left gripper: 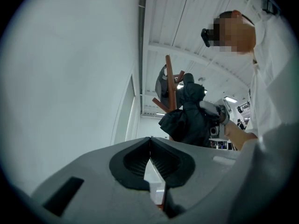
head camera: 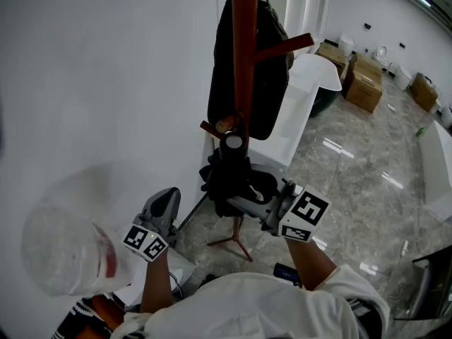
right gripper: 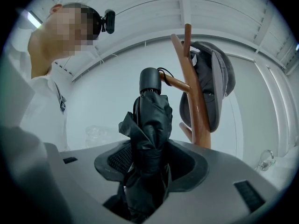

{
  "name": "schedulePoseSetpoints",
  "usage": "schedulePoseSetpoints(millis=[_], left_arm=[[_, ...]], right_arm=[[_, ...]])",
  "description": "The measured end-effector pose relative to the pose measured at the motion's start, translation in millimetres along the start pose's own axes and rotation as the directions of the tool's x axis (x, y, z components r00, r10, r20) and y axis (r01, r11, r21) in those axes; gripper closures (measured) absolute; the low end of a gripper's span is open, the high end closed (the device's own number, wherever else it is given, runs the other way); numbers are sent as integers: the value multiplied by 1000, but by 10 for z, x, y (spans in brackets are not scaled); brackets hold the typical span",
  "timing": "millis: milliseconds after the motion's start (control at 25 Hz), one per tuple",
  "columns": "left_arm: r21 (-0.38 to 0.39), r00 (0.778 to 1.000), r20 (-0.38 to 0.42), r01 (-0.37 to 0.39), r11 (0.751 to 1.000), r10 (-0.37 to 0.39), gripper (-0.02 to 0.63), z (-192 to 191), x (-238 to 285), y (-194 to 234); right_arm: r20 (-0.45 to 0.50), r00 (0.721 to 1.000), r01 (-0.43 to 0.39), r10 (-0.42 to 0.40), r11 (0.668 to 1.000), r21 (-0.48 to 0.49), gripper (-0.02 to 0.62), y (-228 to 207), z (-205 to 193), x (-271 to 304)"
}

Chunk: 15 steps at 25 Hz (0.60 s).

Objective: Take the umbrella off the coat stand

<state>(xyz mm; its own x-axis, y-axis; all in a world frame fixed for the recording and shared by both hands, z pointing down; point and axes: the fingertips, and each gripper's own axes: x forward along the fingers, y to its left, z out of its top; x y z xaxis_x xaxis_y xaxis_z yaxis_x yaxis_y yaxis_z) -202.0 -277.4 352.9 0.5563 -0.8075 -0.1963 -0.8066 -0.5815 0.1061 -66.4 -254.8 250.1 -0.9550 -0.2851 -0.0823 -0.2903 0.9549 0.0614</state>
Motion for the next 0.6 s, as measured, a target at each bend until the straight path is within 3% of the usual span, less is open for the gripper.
schedulePoseSetpoints(millis=[600], left_arm=[[8, 1000, 19, -17, 1000, 17, 591, 82, -89, 18]], right_arm=[[45, 998, -50, 53, 997, -61, 376, 215, 286, 30]])
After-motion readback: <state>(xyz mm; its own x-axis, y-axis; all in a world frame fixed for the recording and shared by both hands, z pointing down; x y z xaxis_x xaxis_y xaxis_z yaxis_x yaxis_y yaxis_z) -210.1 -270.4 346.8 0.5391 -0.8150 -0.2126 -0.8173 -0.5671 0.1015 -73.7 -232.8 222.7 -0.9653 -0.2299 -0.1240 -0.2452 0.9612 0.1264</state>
